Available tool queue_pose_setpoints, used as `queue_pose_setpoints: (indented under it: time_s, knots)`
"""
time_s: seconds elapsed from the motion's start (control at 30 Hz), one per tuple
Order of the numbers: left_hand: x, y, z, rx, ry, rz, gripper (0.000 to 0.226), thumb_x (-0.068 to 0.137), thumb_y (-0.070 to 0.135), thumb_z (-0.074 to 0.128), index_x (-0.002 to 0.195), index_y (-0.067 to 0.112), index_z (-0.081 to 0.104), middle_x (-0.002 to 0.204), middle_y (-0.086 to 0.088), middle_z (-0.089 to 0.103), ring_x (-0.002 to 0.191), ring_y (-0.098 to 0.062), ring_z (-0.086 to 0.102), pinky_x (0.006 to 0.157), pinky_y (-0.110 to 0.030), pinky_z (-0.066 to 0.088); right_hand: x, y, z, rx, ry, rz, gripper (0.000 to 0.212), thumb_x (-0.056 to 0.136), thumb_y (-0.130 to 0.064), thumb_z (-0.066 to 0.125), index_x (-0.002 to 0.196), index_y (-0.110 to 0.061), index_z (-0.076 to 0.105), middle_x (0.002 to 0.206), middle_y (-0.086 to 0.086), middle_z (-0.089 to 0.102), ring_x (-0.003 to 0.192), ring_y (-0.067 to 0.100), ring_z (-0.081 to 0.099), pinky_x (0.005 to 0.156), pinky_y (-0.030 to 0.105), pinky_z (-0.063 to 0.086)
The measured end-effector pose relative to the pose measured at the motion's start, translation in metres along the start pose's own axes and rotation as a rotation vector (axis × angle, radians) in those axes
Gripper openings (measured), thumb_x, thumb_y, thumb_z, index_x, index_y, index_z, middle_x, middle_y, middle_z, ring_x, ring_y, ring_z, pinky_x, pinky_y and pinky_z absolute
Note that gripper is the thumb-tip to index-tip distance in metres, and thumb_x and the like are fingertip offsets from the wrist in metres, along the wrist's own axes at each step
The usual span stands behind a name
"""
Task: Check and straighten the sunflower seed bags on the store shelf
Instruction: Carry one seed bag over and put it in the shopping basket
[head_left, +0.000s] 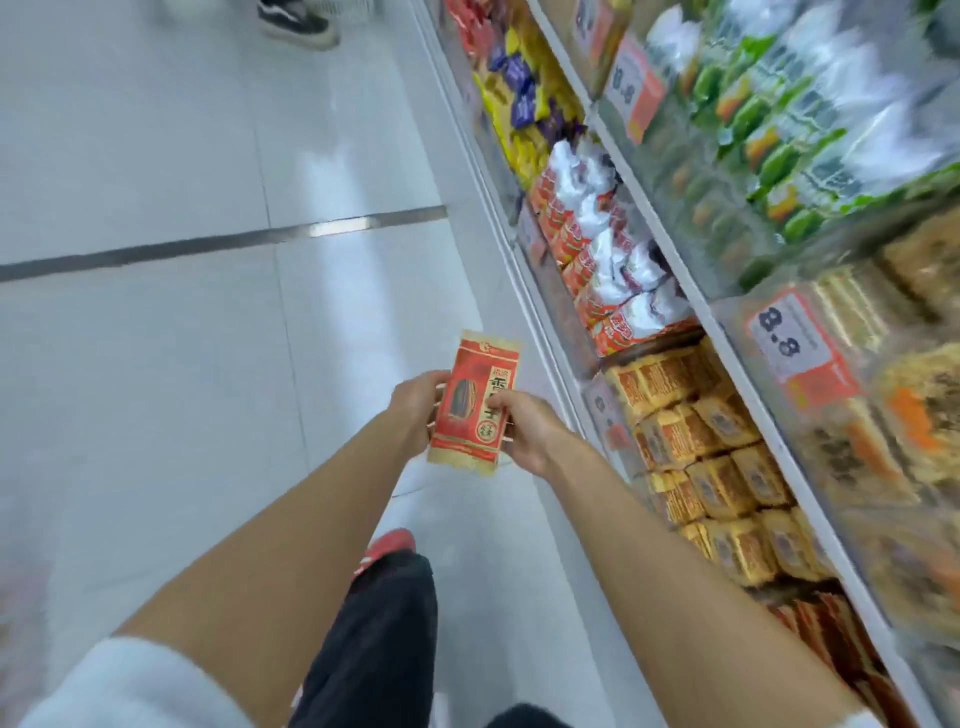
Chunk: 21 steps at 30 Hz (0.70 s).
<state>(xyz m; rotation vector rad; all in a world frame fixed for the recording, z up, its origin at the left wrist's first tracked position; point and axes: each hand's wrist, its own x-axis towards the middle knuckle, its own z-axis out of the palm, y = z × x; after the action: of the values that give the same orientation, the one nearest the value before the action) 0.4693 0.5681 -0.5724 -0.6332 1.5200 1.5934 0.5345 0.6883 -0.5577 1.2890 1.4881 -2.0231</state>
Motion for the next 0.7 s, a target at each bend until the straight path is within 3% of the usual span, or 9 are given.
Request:
queue_pose_setpoints:
  time_s: [0.33, 0.47, 0.7]
  knots:
    - [-0.044, 0.064, -0.127, -0.318, 0.198, 0.087, 0.022, 0.090, 0.017, 0.061, 0.108, 0.007, 0.069, 0.081, -0.001, 0.068, 0.063, -0.015, 0.064, 0.050, -0.025, 0.052, -0.014, -0.068, 0.144, -0.281, -0.254, 0.010, 0.019, 0.094, -0.002, 0.045, 0.099, -0.011, 0.061, 0.087, 0.007, 0.065, 0.078, 0.020, 0.062, 0.069, 0.031, 0.053]
    - [-0.045, 0.102, -0.201, -0.485, 0.301, 0.113, 0.033, 0.089, 0.019, 0.067, 0.120, 0.008, 0.066, 0.101, -0.005, 0.074, 0.080, -0.019, 0.068, 0.064, -0.032, 0.060, -0.005, -0.098, 0.227, -0.446, -0.402, 0.018, 0.027, 0.093, -0.001, 0.047, 0.112, -0.013, 0.062, 0.098, 0.006, 0.070, 0.088, 0.024, 0.066, 0.088, 0.041, 0.054]
    - [-0.058, 0.216, -0.339, -0.671, 0.434, 0.186, 0.031, 0.093, 0.020, 0.066, 0.122, 0.008, 0.064, 0.111, -0.008, 0.074, 0.089, -0.020, 0.072, 0.072, -0.036, 0.061, 0.010, -0.181, 0.414, -0.639, -0.585, 0.024, 0.035, 0.093, -0.003, 0.054, 0.127, -0.012, 0.055, 0.106, 0.008, 0.071, 0.093, 0.024, 0.069, 0.081, 0.035, 0.056]
